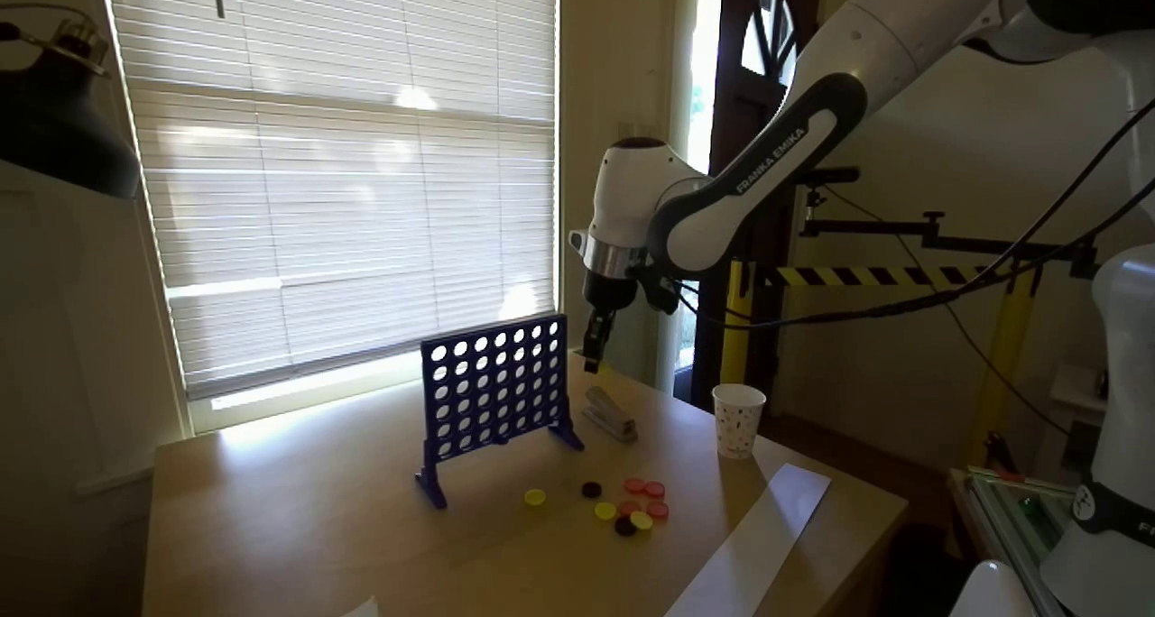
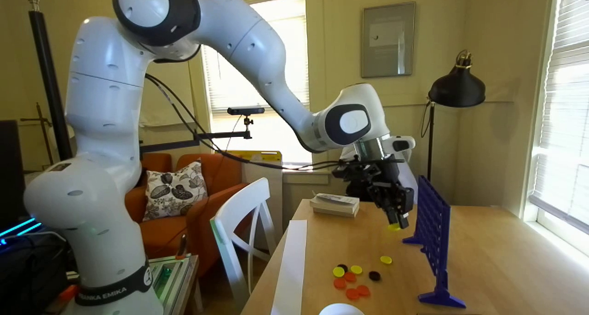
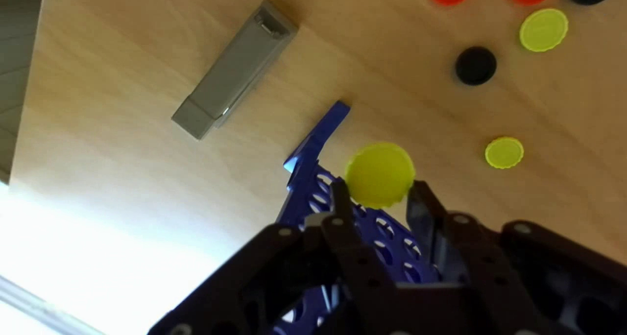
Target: Put the yellow chip into the connect four game
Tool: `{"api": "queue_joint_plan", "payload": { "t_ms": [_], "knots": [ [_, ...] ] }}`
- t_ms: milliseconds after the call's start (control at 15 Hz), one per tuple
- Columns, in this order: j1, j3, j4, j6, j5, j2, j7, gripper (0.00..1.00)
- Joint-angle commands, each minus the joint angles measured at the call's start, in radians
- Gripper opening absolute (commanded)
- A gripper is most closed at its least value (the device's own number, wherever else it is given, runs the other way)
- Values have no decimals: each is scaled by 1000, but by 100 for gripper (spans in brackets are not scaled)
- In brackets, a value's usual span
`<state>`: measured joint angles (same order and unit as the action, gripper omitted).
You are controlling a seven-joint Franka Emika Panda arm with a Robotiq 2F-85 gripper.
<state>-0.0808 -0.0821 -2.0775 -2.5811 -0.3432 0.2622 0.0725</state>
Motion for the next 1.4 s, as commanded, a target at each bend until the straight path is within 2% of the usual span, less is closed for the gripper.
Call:
{"api": "queue_joint_plan", "payload": {
  "t_ms": [0,267,333,867,933,1000,1333],
  "knots": [
    [-32,-21,-30,-53,-142,-54,93,9],
    [-36,-38,-45,-173,-270,-70,179,9],
    [-19,-11,-10,-119,-200,-45,118,34],
    [-20,-20,-14,-152,-231,-47,139,34],
    [-20,-20,-14,-152,-231,-47,139,9],
    [-40,-45,-5,-153,-291,-47,190,9],
    [-68,-80,13,-158,-453,-54,284,9]
  ]
}}
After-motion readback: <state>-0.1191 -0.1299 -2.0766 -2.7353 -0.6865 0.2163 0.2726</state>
